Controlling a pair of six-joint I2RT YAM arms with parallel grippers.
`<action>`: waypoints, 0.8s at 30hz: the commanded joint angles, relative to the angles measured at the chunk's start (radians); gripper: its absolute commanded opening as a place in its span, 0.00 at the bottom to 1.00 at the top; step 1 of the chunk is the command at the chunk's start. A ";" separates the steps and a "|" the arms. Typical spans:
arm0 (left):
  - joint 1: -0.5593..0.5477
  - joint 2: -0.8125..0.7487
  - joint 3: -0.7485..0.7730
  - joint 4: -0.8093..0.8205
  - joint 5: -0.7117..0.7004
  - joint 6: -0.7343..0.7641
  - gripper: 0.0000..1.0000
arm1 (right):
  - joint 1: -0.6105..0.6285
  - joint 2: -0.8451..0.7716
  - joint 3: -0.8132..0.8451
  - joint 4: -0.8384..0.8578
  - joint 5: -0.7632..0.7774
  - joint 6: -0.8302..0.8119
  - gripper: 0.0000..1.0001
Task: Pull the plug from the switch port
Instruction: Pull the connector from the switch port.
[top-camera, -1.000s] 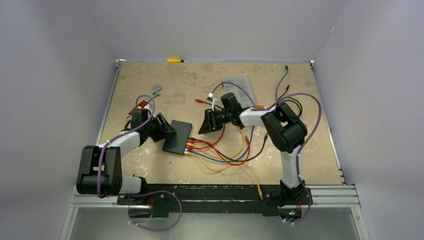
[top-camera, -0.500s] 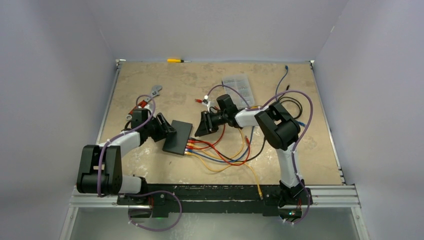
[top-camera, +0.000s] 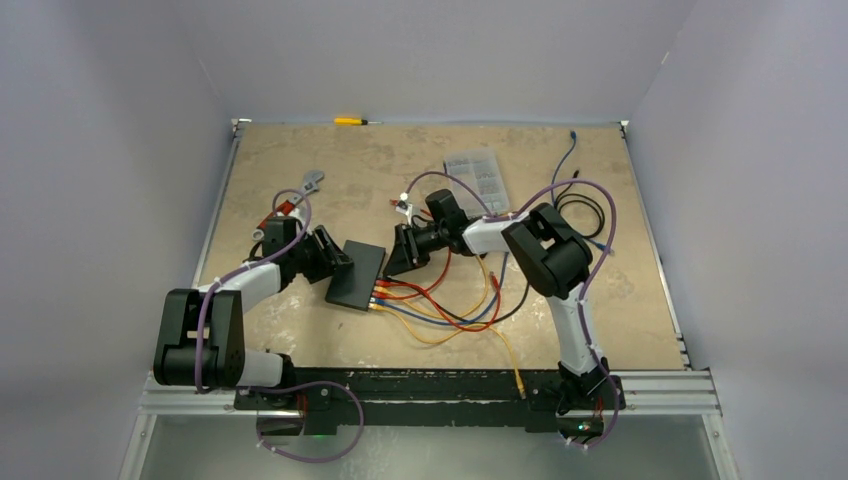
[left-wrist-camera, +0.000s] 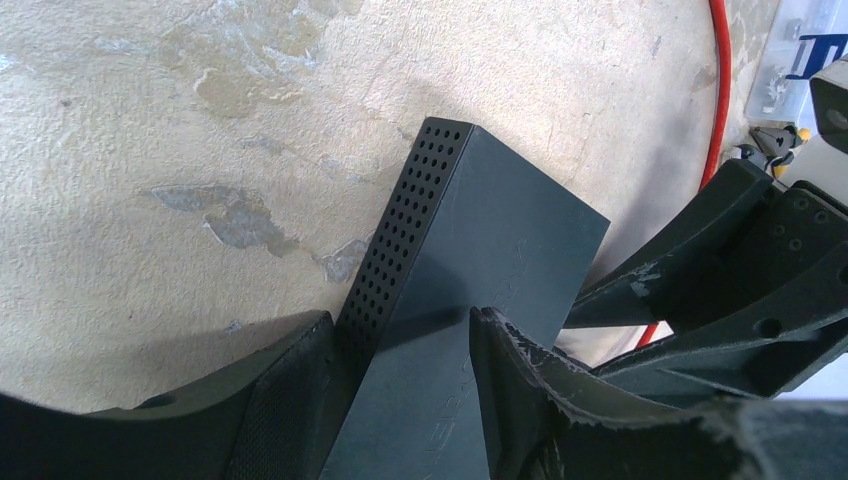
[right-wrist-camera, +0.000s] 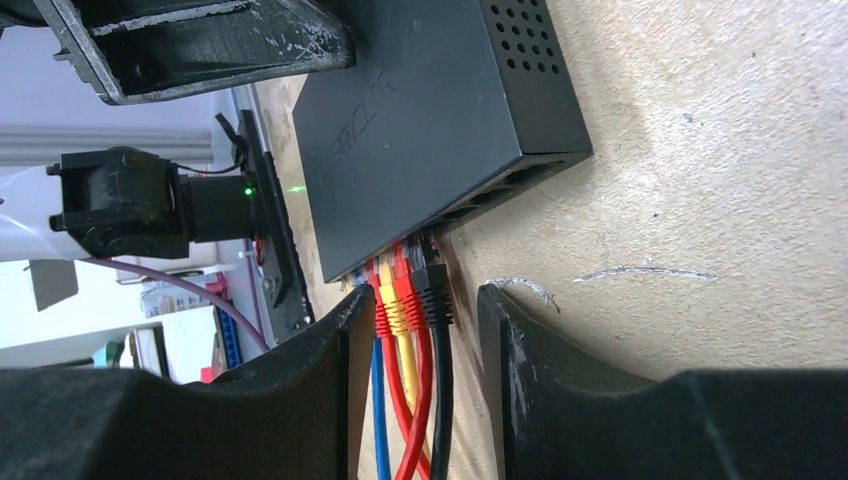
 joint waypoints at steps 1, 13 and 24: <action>-0.006 0.039 -0.032 -0.085 -0.018 0.005 0.53 | 0.009 -0.010 0.003 -0.070 0.063 -0.032 0.48; -0.007 0.039 -0.034 -0.082 -0.017 0.004 0.53 | 0.009 -0.092 -0.073 -0.155 0.103 -0.083 0.52; -0.006 0.041 -0.036 -0.077 -0.015 0.006 0.53 | 0.012 -0.068 -0.053 -0.135 0.073 -0.078 0.50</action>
